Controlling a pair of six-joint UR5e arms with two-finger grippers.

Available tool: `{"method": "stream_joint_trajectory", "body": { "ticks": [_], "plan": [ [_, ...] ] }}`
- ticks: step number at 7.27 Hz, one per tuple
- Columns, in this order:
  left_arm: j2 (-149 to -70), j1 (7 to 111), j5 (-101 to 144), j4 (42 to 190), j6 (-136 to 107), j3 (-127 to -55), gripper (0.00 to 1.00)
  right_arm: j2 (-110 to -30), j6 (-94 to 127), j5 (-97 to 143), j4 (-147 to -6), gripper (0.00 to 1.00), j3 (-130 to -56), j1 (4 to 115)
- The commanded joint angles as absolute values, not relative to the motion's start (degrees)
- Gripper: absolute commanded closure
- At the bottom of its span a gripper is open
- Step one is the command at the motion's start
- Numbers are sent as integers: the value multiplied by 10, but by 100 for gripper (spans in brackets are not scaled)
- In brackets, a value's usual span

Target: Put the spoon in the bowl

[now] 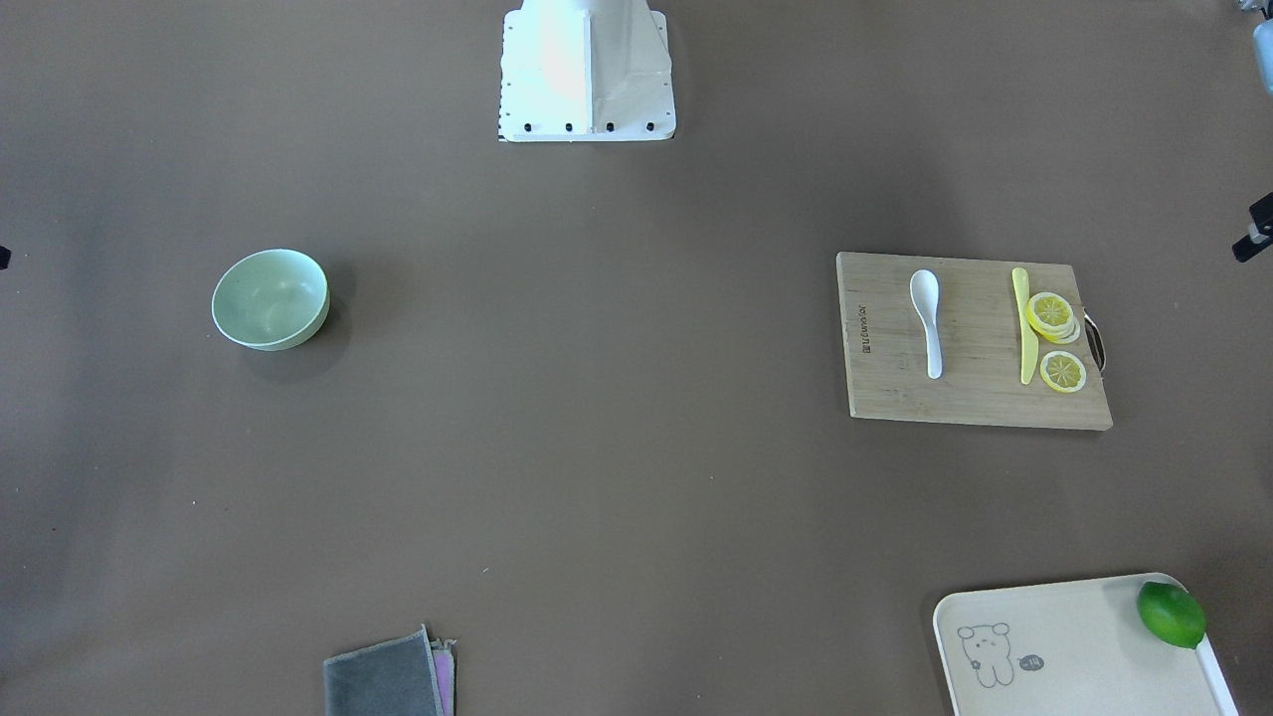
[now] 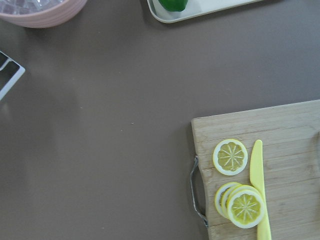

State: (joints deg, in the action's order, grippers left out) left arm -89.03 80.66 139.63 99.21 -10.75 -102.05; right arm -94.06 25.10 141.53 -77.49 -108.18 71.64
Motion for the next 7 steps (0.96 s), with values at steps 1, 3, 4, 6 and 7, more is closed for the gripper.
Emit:
{"method": "stream_joint_trajectory", "body": {
  "ticks": [1, 3, 4, 6, 7],
  "plan": [
    [-922, 742, 1377, 1022, -218, -1015, 2, -935, 363, 1334, -703, 10, -1078, 603],
    [-942, 700, 1344, 1024, -252, -1012, 2, -910, 393, 1322, -691, 21, -1045, 554],
    [-956, 681, 1342, 1024, -292, -1007, 2, -907, 393, 1320, -673, 23, -1035, 538],
    [-966, 653, 1324, 1024, -326, -1005, 2, -897, 393, 1310, -658, 33, -1020, 512],
    [-973, 651, 1321, 1025, -326, -997, 2, -888, 407, 1300, -658, 40, -1015, 495]
  ]
}}
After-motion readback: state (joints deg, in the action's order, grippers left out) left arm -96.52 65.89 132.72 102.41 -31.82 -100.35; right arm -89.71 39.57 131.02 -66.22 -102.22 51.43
